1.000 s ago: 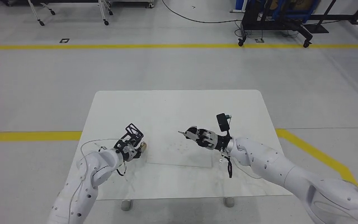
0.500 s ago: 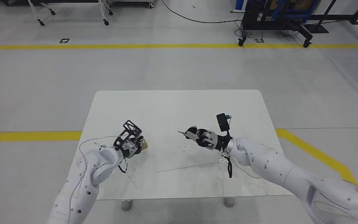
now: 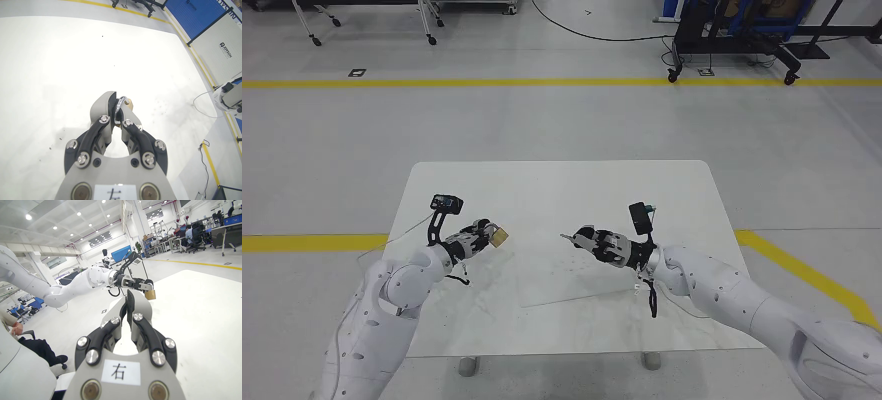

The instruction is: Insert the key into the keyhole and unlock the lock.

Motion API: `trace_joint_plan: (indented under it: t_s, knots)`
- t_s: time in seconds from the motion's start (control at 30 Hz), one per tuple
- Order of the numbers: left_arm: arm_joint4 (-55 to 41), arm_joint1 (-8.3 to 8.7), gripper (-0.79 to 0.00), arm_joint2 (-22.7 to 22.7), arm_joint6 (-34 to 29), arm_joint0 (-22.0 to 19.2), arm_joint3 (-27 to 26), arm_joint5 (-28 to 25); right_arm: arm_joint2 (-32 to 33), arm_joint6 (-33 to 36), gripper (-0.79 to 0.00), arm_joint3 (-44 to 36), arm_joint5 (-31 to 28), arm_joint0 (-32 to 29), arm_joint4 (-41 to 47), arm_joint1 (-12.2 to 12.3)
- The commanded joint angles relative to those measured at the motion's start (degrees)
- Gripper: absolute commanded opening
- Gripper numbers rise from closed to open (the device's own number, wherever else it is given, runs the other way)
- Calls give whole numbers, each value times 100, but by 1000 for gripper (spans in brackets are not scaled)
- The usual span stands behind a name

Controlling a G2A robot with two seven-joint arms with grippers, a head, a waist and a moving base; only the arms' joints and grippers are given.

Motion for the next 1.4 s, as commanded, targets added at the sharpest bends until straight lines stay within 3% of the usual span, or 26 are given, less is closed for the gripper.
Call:
trace_joint_plan:
  t_s: [0.0, 0.17, 0.27, 0.37, 0.5, 0.6, 0.67, 0.97, 1.17, 1.37]
  knots:
    - [-837, -44, -785, -3, -62, -25, 110, 199, 53, 47, -785, -5, 177, -52, 97, -8]
    - [-3902, -198, -785, 135, -1835, -761, 1217, 1403, 384, 86, -785, -98, 535, -230, 520, -129]
    - [-4881, -298, -785, 398, -2562, -1260, 1971, 1909, 554, 110, -785, -17, 760, -280, 622, -238]
    - [-5509, -416, -785, 679, -2848, -1711, 2676, 2317, 718, 129, -785, 33, 922, -304, 655, -339]
    - [-5815, -547, -785, 995, -2871, -2191, 3285, 2424, 959, 37, -785, 56, 1004, -360, 533, -405]
    - [-5797, -566, -785, 1042, -2822, -2383, 3567, 2196, 1035, 43, -785, 59, 858, -413, 482, -414]
    - [-5830, -555, -785, 1000, -2873, -2404, 3628, 1984, 1035, 43, -785, 59, 858, -413, 482, -414]
    - [-5947, -569, -785, 1033, -2893, -2330, 3597, 2118, 1041, 67, -785, 49, 883, -425, 484, -415]
    - [-6979, -671, -785, 1058, -3445, -2406, 3957, 2534, 1262, 1168, -785, -260, 1549, -392, -194, -335]
    - [-7477, -806, -785, 1286, -4131, -2810, 4657, 2575, 1739, 1526, -785, -958, 1846, -589, -689, -111]
